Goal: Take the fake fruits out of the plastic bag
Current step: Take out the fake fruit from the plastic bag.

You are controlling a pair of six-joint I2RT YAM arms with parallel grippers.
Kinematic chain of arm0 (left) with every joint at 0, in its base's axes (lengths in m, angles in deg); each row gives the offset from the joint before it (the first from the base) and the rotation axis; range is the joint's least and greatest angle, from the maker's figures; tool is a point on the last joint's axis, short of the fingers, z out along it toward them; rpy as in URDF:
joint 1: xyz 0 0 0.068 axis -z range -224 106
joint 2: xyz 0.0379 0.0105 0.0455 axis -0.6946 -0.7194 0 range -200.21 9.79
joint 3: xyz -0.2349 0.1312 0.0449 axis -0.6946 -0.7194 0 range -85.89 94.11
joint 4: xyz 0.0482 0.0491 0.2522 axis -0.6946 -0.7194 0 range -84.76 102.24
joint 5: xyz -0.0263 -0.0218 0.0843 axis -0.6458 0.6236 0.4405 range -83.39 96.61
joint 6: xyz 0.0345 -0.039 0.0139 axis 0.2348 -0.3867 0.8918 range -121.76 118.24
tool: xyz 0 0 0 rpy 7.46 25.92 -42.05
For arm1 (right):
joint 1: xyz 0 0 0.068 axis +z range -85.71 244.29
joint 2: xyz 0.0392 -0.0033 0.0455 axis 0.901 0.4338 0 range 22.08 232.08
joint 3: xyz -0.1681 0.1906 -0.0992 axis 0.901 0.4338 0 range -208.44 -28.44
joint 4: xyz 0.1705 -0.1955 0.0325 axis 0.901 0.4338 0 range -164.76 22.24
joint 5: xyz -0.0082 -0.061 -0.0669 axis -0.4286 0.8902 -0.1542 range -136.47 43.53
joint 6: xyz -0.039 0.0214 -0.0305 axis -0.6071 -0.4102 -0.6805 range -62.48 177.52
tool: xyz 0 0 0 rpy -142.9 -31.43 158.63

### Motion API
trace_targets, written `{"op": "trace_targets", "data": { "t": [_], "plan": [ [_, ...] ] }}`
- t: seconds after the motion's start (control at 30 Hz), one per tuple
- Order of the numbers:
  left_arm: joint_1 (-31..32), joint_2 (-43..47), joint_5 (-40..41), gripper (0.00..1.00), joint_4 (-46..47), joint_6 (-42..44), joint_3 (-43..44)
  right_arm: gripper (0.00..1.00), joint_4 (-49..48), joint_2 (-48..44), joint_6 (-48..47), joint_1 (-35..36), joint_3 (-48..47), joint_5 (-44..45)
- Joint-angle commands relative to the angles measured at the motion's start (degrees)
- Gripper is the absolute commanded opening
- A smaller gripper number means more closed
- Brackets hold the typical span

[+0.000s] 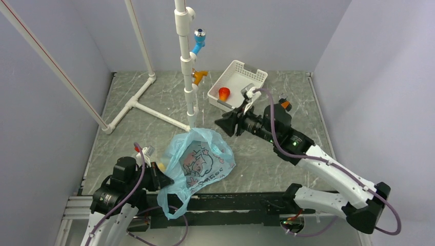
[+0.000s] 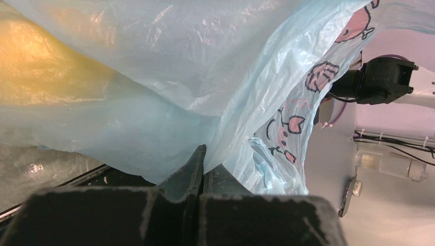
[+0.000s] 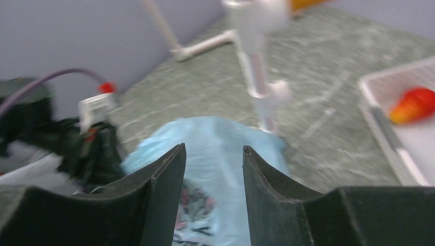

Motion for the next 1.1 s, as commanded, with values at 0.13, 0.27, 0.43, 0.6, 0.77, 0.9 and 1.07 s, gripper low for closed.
{"op": "trace_targets", "data": {
  "t": [0.13, 0.27, 0.43, 0.6, 0.77, 0.9, 1.07],
  "plan": [
    [0.08, -0.58, 0.44, 0.0, 1.73, -0.84, 0.33, 0.51, -7.2, 2.04, -6.74, 21.79, -4.86, -3.85],
    [0.08, -0.9, 1.48, 0.0, 0.98, -1.36, 1.04, 0.45, -7.23, 10.1, -9.78, 29.95, -5.26, 0.46],
    [0.08, -1.39, 2.75, 0.0, -0.91, -1.53, 5.93, 0.28, -7.27, 19.88, -7.78, 30.33, -2.85, 4.31],
    [0.08, -2.45, 2.67, 0.0, -2.28, -1.21, 13.24, 0.27, -10.93, 23.08, -9.24, 30.26, 1.9, 11.64],
    [0.09, -3.35, 1.78, 0.0, -2.42, -1.37, 14.77, 0.27, -9.74, 29.57, -10.73, 30.24, -0.51, 15.5],
    [0.04, -3.02, 3.15, 0.0, -4.09, -0.94, 16.35, 0.28, -10.54, 34.39, -10.34, 28.95, -3.37, 15.99],
    [0.08, -2.21, 4.62, 0.0, -6.97, -0.39, 16.64, 0.34, -13.97, 39.54, -9.52, 27.68, -6.55, 11.59]
  ]
}}
